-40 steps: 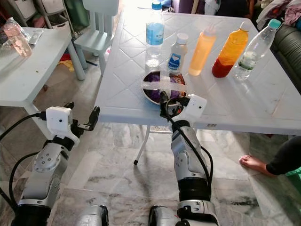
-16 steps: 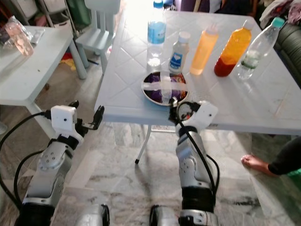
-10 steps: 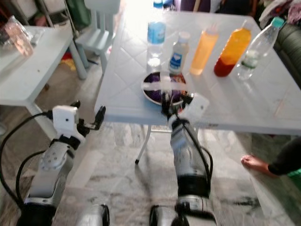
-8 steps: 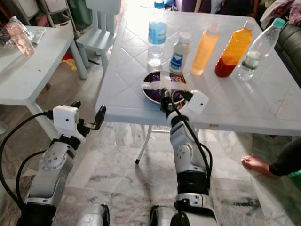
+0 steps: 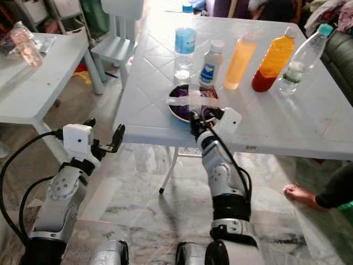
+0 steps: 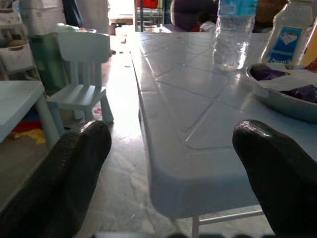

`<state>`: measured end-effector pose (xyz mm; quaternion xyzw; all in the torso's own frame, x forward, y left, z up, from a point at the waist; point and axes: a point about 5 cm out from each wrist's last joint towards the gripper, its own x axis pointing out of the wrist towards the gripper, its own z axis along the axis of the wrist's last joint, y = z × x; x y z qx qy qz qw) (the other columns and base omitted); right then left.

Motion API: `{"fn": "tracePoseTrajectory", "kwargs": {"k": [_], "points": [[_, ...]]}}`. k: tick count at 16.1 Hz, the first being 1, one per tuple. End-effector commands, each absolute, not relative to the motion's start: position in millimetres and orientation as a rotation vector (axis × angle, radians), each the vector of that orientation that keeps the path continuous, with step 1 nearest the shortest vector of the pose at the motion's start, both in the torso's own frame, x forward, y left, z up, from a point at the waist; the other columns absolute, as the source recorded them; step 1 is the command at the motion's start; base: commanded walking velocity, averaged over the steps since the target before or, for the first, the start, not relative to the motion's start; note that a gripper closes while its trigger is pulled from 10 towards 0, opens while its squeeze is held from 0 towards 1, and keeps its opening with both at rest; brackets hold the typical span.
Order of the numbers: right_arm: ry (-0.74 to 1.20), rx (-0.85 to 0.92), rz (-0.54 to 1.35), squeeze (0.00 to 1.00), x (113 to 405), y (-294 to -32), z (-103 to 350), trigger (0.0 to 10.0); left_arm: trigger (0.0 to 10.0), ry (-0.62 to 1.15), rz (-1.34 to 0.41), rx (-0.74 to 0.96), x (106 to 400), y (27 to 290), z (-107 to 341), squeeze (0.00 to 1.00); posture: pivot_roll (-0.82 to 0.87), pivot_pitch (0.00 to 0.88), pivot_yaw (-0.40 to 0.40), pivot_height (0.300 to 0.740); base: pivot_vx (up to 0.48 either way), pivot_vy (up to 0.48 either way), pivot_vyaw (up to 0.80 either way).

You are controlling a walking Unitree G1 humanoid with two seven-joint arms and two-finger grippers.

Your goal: Restocking fridge

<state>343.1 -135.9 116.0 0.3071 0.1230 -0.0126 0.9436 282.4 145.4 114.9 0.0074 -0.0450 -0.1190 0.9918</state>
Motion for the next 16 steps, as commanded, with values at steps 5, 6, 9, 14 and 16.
{"fn": "tracePoseTrajectory", "kwargs": {"k": [5, 6, 9, 14, 16], "points": [[0.307, 0.631, -0.159, 0.0, 345, -176, 105, 0.0, 10.0, -0.089, -0.247, 0.019, 283, 143, 115, 0.0, 0.12, 0.101, -0.019, 0.74, 0.0, 0.0, 0.0], [0.301, 0.625, -0.169, 0.0, 345, -180, 106, 0.0, 10.0, -0.089, -0.247, 0.019, 283, 143, 115, 0.0, 0.12, 0.102, -0.02, 0.74, 0.0, 0.0, 0.0], [0.267, 0.597, -0.223, 0.0, 347, -201, 111, 0.0, 10.0, -0.09, -0.245, 0.017, 284, 142, 115, 0.0, 0.12, 0.102, -0.02, 0.74, 0.0, 0.0, 0.0], [0.214, 0.615, -0.286, 0.0, 351, -215, 122, 0.0, 10.0, -0.089, -0.246, 0.019, 284, 142, 114, 0.0, 0.12, 0.1, -0.015, 0.74, 0.0, 0.0, 0.0], [0.19, 0.571, -0.278, 0.0, 354, -219, 128, 2.0, 10.0, -0.089, -0.244, 0.021, 284, 143, 115, 0.0, 0.12, 0.1, -0.015, 0.74, 0.0, 0.0, 0.0]]}}
